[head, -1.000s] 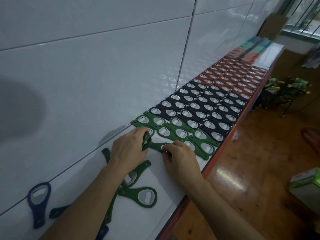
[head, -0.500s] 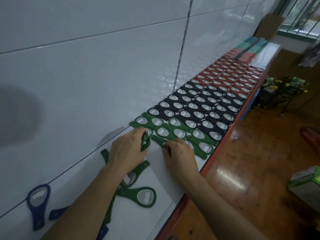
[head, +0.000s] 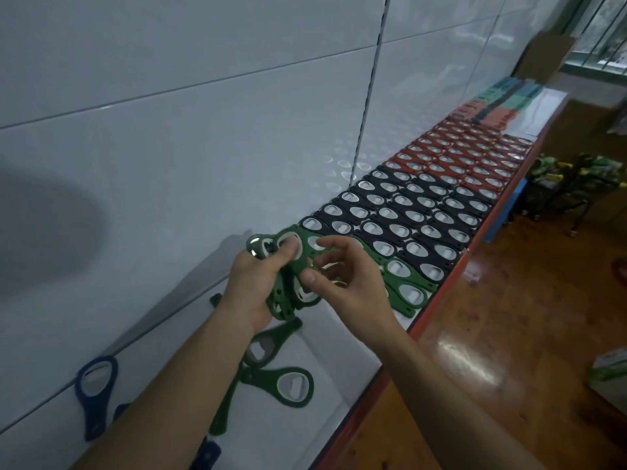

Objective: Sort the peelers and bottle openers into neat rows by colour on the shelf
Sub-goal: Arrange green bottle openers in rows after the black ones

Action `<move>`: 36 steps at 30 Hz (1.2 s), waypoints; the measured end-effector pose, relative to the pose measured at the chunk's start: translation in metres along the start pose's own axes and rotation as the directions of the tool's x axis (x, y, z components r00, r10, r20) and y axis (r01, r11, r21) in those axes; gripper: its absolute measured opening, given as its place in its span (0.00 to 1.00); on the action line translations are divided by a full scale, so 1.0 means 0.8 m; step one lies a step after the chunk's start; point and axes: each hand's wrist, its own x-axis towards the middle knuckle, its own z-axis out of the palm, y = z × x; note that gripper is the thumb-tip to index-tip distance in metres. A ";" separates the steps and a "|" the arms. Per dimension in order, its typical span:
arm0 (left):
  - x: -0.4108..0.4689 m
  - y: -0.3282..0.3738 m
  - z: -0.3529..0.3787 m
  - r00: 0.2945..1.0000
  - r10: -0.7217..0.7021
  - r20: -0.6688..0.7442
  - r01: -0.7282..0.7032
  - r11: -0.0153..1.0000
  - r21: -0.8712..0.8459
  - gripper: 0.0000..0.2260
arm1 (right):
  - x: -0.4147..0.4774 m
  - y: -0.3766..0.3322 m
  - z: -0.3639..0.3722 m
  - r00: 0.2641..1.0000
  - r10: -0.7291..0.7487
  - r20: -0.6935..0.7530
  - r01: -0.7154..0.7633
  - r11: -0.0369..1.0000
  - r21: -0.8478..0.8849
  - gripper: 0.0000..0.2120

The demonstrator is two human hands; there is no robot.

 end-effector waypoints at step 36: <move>-0.026 -0.062 0.053 0.941 0.204 -0.271 -0.041 0.862 0.505 0.12 | 0.039 0.020 -0.152 0.959 0.125 0.255 -0.097 0.988 -0.121 0.18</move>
